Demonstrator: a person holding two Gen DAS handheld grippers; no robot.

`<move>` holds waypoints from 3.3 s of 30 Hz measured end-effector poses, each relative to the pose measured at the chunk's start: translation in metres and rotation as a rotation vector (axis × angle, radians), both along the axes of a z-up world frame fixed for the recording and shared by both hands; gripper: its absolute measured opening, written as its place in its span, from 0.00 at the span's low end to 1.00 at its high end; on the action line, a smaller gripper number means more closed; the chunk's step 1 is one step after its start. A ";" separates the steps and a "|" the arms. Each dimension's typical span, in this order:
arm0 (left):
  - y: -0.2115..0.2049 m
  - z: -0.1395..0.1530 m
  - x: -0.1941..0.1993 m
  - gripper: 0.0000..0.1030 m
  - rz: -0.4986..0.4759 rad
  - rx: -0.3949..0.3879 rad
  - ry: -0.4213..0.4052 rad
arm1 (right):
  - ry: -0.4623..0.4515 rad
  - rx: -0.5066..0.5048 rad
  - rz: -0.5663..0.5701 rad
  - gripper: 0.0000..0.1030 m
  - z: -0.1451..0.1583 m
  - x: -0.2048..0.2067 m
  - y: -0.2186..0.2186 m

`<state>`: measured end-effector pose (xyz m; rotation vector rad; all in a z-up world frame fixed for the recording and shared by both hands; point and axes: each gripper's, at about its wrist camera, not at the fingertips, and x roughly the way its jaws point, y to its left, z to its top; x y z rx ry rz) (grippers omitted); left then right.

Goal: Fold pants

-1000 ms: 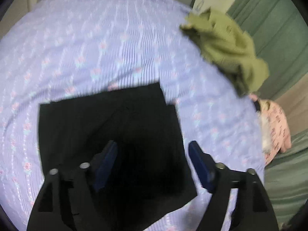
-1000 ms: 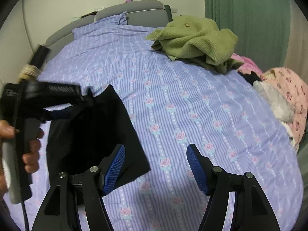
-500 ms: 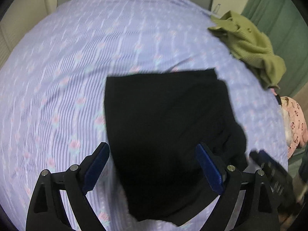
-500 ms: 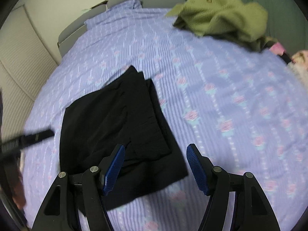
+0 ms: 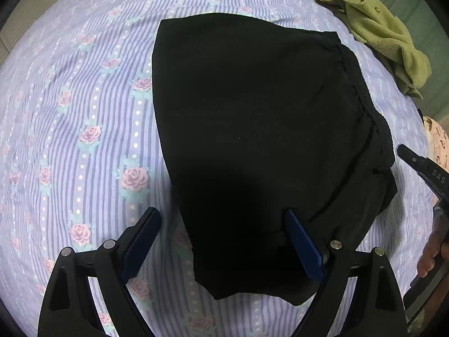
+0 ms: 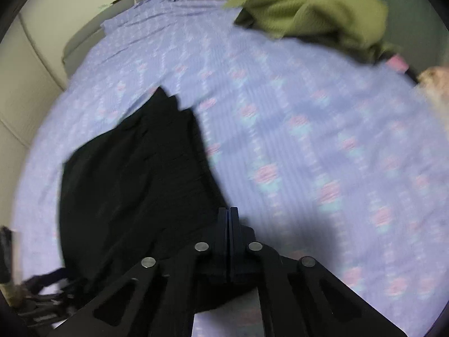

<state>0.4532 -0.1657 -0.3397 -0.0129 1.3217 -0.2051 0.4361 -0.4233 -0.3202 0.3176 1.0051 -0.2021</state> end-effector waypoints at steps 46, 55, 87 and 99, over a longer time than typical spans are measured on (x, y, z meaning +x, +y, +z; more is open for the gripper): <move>0.109 0.109 -0.036 0.90 -0.230 -0.039 -0.291 | -0.137 0.058 -0.182 0.72 0.076 -0.123 0.123; 0.158 0.091 -0.033 0.89 -0.338 0.001 -0.284 | -0.170 0.316 -0.386 0.72 0.018 -0.142 0.201; 0.116 0.012 0.127 0.89 -0.315 -0.326 -0.183 | -0.337 0.477 -0.574 0.84 -0.067 -0.073 0.218; 0.092 -0.009 0.170 0.74 -0.217 -0.564 -0.062 | -0.299 0.429 -0.579 0.83 -0.068 -0.066 0.217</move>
